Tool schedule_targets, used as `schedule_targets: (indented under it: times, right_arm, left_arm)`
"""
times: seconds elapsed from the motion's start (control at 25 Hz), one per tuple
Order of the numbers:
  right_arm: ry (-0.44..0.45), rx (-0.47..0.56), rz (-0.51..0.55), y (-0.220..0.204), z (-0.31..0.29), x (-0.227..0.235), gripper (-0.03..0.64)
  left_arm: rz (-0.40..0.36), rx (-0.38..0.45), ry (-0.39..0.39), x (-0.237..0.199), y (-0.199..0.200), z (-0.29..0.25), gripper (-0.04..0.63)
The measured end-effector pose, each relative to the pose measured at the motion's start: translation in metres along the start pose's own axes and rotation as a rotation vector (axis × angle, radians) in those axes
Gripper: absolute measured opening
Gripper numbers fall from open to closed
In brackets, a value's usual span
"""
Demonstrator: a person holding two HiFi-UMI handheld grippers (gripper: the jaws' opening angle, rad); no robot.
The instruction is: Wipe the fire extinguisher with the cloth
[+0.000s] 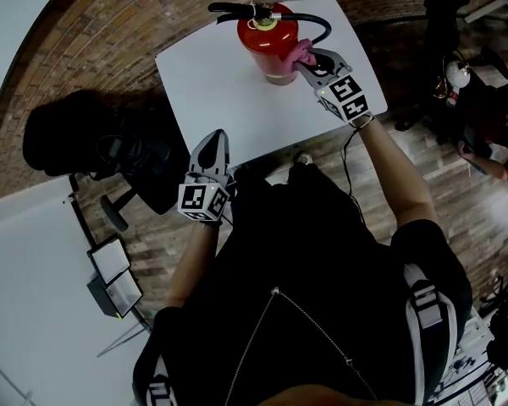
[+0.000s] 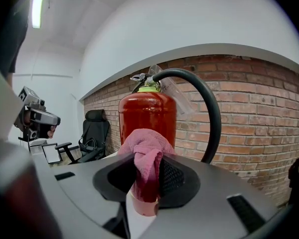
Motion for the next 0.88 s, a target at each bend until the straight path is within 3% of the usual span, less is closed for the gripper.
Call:
schedule_targets:
  times: [0.88]
  right_arm:
    - [0.042, -0.118, -0.033, -0.056, -0.027, 0.005, 0.115]
  left_arm:
    - [0.0, -0.018, 0.017, 0.0, -0.008, -0.003, 0.017]
Point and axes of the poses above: the fingertips, and each gripper's own axes: z backward along the fingers, x to its right, y out of its top, the point moved 8 cm from there along z, backward along the fingers, and after that the axes turned 4 degrees about y, right-handed, at the moved point
